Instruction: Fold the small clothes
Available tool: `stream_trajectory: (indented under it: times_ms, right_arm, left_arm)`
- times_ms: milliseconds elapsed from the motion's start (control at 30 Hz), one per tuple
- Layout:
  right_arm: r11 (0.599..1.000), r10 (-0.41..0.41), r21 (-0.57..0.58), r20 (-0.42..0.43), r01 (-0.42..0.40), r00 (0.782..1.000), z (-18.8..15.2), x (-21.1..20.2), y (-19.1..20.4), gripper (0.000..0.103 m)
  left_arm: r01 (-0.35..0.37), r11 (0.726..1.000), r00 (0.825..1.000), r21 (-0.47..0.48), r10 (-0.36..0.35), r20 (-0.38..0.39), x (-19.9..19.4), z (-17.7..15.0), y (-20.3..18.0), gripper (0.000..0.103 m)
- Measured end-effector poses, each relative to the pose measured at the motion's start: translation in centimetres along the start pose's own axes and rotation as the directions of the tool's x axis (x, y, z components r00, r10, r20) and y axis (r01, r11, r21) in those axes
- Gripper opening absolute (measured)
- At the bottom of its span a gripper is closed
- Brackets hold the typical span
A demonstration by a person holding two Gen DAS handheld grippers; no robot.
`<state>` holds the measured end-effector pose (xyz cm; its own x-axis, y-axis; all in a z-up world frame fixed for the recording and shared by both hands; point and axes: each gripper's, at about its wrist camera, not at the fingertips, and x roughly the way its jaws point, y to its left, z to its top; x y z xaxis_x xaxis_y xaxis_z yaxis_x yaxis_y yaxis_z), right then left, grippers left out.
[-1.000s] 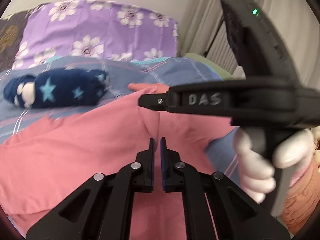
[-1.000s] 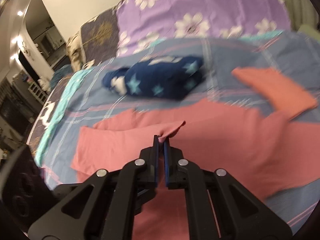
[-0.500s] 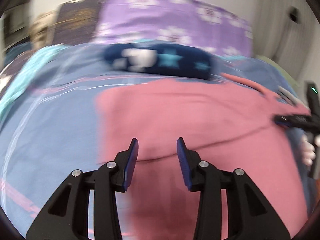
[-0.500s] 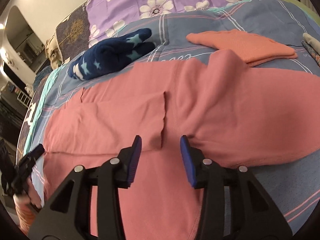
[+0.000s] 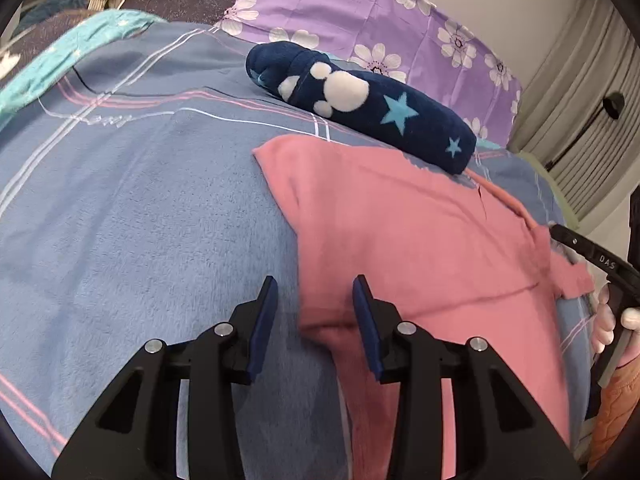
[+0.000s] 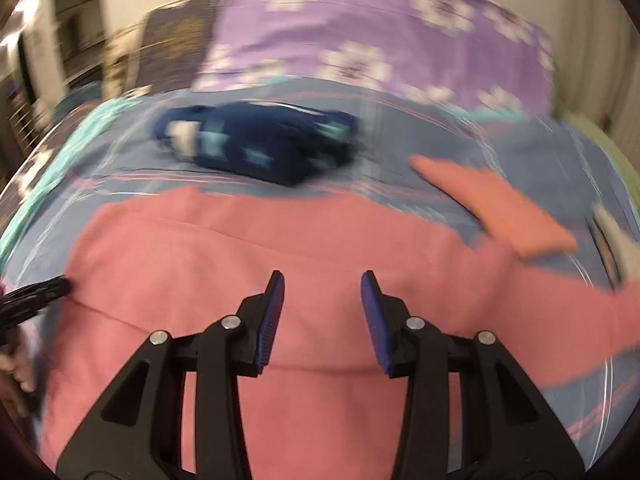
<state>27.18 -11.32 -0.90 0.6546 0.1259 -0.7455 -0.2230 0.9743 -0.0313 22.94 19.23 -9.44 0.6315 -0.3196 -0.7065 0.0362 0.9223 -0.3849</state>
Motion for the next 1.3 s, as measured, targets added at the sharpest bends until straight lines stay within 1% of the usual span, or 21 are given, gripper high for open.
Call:
stream_trajectory:
  times_ms: [33,67,133,233,333,400,467,533,567,600,633,667,700,767,833,900,967,1067,1133,1200,1300]
  right_arm:
    - [0.998,0.041,-0.041,-0.015,-0.042,0.999,1.2,0.6,2.3,0.041]
    - [0.994,0.079,-0.073,-0.033,-0.082,0.996,2.1,1.3,4.2,0.041]
    - [0.979,0.139,-0.137,-0.076,-0.148,0.987,4.0,3.1,8.4,0.041]
    - [0.959,0.176,-0.202,-0.133,-0.2,0.975,6.4,5.6,14.0,0.041]
    - [0.933,0.206,-0.259,-0.193,-0.252,0.96,8.3,8.1,19.7,0.041]
    - [0.914,0.196,-0.306,-0.238,-0.265,0.951,8.9,9.6,22.4,0.041]
    - [0.889,0.139,-0.389,-0.27,-0.24,0.953,9.0,11.5,25.6,0.044]
    - [0.857,0.071,-0.466,-0.319,-0.222,0.945,8.4,13.4,28.1,0.049]
    - [0.844,0.04,-0.491,-0.341,-0.215,0.939,7.9,14.3,28.8,0.046]
    - [0.835,0.017,-0.51,-0.349,-0.206,0.937,7.4,15.0,29.2,0.01]
    - [0.834,0.011,-0.513,-0.353,-0.204,0.936,7.3,15.8,29.6,0.005]
    - [0.85,0.039,-0.485,-0.33,-0.205,0.943,7.6,16.0,29.5,0.002]
    - [0.882,0.101,-0.417,-0.29,-0.221,0.952,8.5,16.1,29.0,0.001]
    - [0.915,0.222,-0.281,-0.248,-0.29,0.943,9.6,16.3,27.5,0.001]
    - [0.929,0.262,-0.21,-0.212,-0.306,0.941,9.9,16.7,26.3,0.001]
    - [0.946,0.225,-0.188,-0.212,-0.265,0.951,9.8,16.6,24.7,0.015]
    - [0.959,0.224,-0.137,-0.172,-0.248,0.959,9.7,14.6,21.6,0.022]
    - [0.964,0.252,-0.061,-0.106,-0.259,0.962,8.2,10.2,15.5,0.023]
    - [0.969,0.244,-0.026,-0.089,-0.248,0.966,5.7,7.3,10.5,0.023]
    - [0.976,0.22,0.015,-0.091,-0.219,0.971,2.8,5.4,6.1,0.023]
    - [0.982,0.161,0.118,-0.143,-0.145,0.977,-2.3,4.0,-0.8,0.023]
  left_arm:
    - [0.019,1.0,1.0,-0.009,-0.019,0.007,0.1,-0.3,0.1,0.033]
    - [0.042,0.999,0.999,-0.011,-0.041,0.014,0.1,-0.6,0.2,0.024]
    - [0.092,0.995,0.996,-0.027,-0.091,0.015,0.2,-1.2,0.3,0.013]
    - [0.112,0.993,0.994,-0.043,-0.111,0.026,0.1,-1.5,0.5,0.012]
    - [0.079,0.997,0.997,-0.014,-0.079,0.026,0.4,-1.6,-0.1,0.012]
    - [0.053,0.999,0.998,0.01,-0.053,0.028,0.3,-1.6,-0.6,0.012]
    - [0.044,0.999,0.999,0.017,-0.044,0.026,0.3,-1.6,-0.6,0.012]
    - [0.049,0.999,0.998,0.014,-0.05,0.029,0.3,-1.6,-0.5,0.012]
    - [0.051,0.999,0.998,0.013,-0.051,0.03,0.3,-1.6,-0.5,0.012]
    - [0.05,0.999,0.998,0.015,-0.051,0.037,0.2,-1.6,-0.5,0.011]
    - [0.05,0.999,0.998,0.02,-0.05,0.043,0.1,-1.6,-0.6,0.01]
    - [0.039,0.999,0.998,0.027,-0.04,0.055,-0.2,-1.7,-0.7,0.009]
    - [0.027,0.999,0.998,0.03,-0.029,0.064,-0.4,-1.8,-0.7,0.009]
    - [-0.048,0.998,0.996,0.027,0.046,0.075,-0.6,-1.9,-0.8,0.009]
    - [-0.07,0.997,0.995,0.024,0.068,0.067,-0.6,-1.9,-0.7,0.009]
    - [-0.075,0.997,0.995,0.026,0.073,0.064,-0.6,-2.0,-0.7,0.01]
    - [-0.08,0.996,0.995,0.031,0.078,0.062,-0.6,-2.0,-0.7,0.012]
    - [-0.061,0.998,0.997,0.012,0.06,0.054,-0.6,-2.0,-0.2,0.014]
    - [-0.052,0.999,0.997,0.006,0.052,0.05,-0.6,-2.0,-0.1,0.014]
    - [-0.055,0.998,0.997,0.01,0.055,0.049,-0.5,-2.0,-0.1,0.014]
    - [-0.065,0.998,0.997,0.022,0.064,0.047,-0.5,-2.0,-0.4,0.014]
